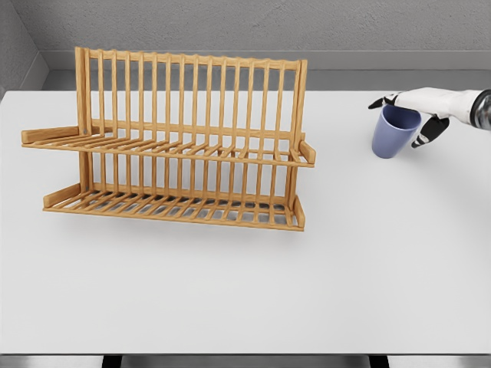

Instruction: Right arm put cup on second shelf

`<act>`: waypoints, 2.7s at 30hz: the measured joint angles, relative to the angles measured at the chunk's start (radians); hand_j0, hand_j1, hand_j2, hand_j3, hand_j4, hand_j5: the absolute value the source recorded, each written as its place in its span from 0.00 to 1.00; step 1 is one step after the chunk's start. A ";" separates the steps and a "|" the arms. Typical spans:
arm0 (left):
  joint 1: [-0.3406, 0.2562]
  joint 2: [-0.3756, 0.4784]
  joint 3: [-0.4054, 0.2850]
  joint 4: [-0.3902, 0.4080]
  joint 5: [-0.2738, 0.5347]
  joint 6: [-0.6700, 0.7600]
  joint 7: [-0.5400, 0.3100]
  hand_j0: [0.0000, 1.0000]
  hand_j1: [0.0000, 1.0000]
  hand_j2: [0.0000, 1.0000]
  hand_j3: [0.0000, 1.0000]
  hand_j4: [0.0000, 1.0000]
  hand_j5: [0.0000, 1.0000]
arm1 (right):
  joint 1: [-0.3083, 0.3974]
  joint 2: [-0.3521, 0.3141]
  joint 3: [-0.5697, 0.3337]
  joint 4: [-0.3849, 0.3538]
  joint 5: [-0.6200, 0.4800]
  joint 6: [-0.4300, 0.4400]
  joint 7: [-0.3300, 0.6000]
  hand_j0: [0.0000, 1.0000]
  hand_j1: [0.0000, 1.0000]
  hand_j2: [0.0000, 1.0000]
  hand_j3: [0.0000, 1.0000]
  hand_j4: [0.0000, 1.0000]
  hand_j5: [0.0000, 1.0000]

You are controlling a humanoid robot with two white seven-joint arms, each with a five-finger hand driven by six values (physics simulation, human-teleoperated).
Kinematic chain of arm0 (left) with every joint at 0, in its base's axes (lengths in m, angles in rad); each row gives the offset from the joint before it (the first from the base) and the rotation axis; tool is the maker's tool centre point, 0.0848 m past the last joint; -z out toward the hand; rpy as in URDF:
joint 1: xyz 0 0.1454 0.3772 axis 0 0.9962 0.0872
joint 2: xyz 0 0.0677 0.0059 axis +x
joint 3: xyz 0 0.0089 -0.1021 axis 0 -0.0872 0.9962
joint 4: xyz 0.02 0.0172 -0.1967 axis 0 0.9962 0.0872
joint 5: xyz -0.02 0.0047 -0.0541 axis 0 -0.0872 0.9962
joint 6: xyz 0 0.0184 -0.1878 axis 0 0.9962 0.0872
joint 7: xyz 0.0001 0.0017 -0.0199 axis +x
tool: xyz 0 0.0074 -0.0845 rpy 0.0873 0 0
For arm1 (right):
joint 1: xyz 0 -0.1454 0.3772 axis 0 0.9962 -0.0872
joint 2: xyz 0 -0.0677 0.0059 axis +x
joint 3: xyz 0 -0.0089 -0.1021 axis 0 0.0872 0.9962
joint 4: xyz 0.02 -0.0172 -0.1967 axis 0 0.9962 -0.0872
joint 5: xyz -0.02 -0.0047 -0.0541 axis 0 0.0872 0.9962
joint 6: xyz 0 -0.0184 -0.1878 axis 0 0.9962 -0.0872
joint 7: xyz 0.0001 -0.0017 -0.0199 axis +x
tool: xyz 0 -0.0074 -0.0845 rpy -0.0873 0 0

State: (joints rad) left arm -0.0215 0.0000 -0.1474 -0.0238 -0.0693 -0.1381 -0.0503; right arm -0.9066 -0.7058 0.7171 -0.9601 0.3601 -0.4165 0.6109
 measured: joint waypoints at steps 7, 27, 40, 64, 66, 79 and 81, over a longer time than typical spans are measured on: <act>0.000 0.000 0.000 0.000 0.000 0.000 0.000 1.00 1.00 1.00 1.00 1.00 1.00 | -0.006 0.001 -0.001 0.001 0.001 -0.001 0.000 0.70 0.70 0.70 0.70 0.70 0.70; 0.000 0.000 0.000 0.000 0.000 0.000 0.000 1.00 1.00 1.00 1.00 1.00 1.00 | -0.031 -0.010 -0.011 -0.038 0.001 -0.013 0.000 0.67 0.67 0.67 0.67 0.67 0.67; 0.000 0.000 0.000 0.000 0.000 0.000 0.000 1.00 1.00 1.00 1.00 1.00 1.00 | -0.043 -0.049 -0.043 -0.120 -0.004 -0.028 0.001 0.67 0.67 0.67 0.67 0.67 0.67; 0.000 0.000 0.000 0.000 0.000 0.000 0.000 1.00 1.00 1.00 1.00 1.00 1.00 | -0.009 -0.149 -0.068 -0.368 -0.009 -0.073 0.001 0.68 0.68 0.68 0.68 0.68 0.68; 0.000 0.000 0.000 0.000 0.000 0.000 0.000 1.00 1.00 1.00 1.00 1.00 1.00 | 0.018 -0.164 -0.074 -0.385 -0.008 -0.088 0.000 0.68 0.68 0.68 0.68 0.68 0.68; 0.000 0.000 0.000 0.000 0.000 0.000 0.000 1.00 1.00 1.00 1.00 1.00 1.00 | 0.066 -0.206 -0.173 -0.491 -0.009 -0.106 0.001 0.67 0.67 0.67 0.67 0.67 0.67; 0.000 0.000 0.000 0.000 0.000 0.000 0.000 1.00 1.00 1.00 1.00 1.00 1.00 | 0.066 -0.209 -0.179 -0.513 -0.009 -0.105 0.001 0.67 0.67 0.67 0.67 0.67 0.67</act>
State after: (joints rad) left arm -0.0215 0.0000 -0.1474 -0.0241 -0.0693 -0.1381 -0.0504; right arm -0.8406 -0.9149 0.5380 -1.4728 0.3510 -0.5215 0.6115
